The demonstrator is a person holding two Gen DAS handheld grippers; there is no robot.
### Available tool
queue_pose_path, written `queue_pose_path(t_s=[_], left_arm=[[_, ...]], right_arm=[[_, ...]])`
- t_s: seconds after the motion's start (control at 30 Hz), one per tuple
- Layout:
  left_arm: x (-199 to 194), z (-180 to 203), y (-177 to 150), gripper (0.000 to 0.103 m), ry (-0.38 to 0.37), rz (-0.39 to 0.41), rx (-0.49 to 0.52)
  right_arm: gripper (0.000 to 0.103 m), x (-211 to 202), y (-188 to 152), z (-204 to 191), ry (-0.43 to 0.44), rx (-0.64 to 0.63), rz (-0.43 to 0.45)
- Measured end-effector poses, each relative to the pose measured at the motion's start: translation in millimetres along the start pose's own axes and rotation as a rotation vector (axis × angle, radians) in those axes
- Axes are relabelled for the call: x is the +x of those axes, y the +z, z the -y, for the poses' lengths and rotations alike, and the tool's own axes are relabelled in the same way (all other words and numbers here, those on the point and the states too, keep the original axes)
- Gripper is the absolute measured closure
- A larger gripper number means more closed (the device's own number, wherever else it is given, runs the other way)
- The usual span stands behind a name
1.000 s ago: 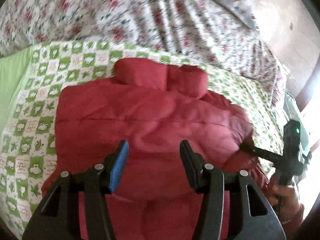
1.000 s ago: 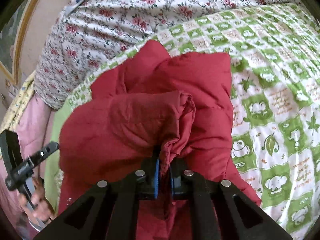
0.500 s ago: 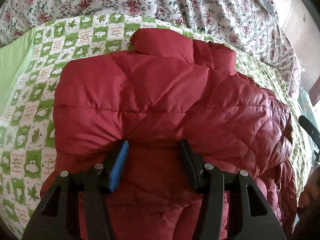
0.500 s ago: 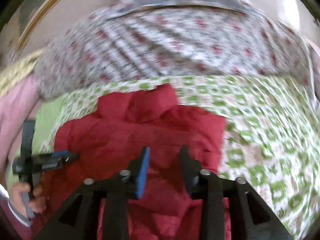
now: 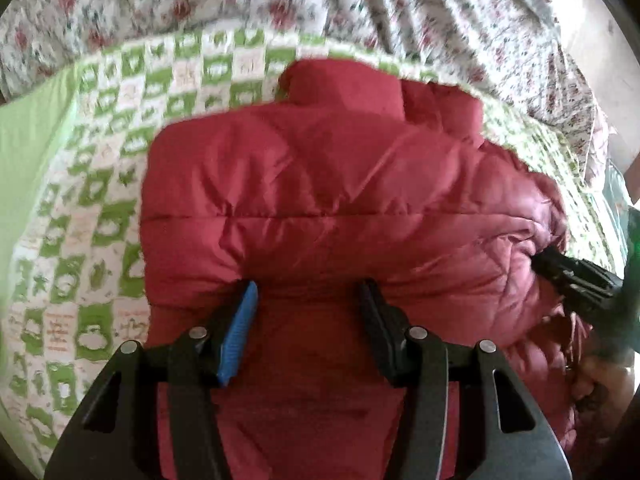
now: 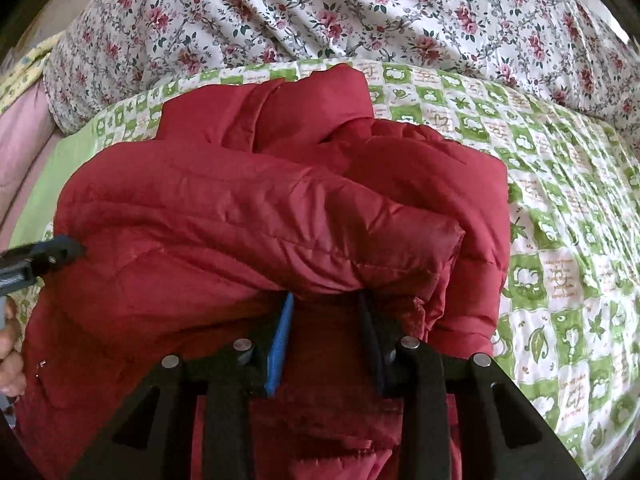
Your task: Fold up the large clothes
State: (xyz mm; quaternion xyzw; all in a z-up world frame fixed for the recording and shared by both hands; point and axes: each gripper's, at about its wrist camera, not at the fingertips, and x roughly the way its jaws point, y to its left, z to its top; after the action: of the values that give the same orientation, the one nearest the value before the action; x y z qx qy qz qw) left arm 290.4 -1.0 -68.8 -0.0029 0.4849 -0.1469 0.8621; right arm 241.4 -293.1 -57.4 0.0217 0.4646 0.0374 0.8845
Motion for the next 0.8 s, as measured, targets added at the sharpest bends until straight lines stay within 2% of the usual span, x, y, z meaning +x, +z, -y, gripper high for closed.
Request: queue_pose_path(t_s=[0.17, 0.43, 0.8], left_arm=[[6.2, 0.5, -2.7, 0.051, 0.010, -0.006, -0.001], [3.8, -1.0, -3.7, 0.051, 0.005, -0.013, 0.009], [7.6, -0.7, -4.9, 0.050, 0.021, -0.017, -0.001]], right_arm=[[0.070, -17.9, -3.3, -4.4, -0.023, -0.001, 0.042], [0.070, 4.6, -6.3, 9.6, 0.017, 0.031, -0.003], [0.070, 3.6, -8.9, 8.7, 0.042, 0.053, 0.000]])
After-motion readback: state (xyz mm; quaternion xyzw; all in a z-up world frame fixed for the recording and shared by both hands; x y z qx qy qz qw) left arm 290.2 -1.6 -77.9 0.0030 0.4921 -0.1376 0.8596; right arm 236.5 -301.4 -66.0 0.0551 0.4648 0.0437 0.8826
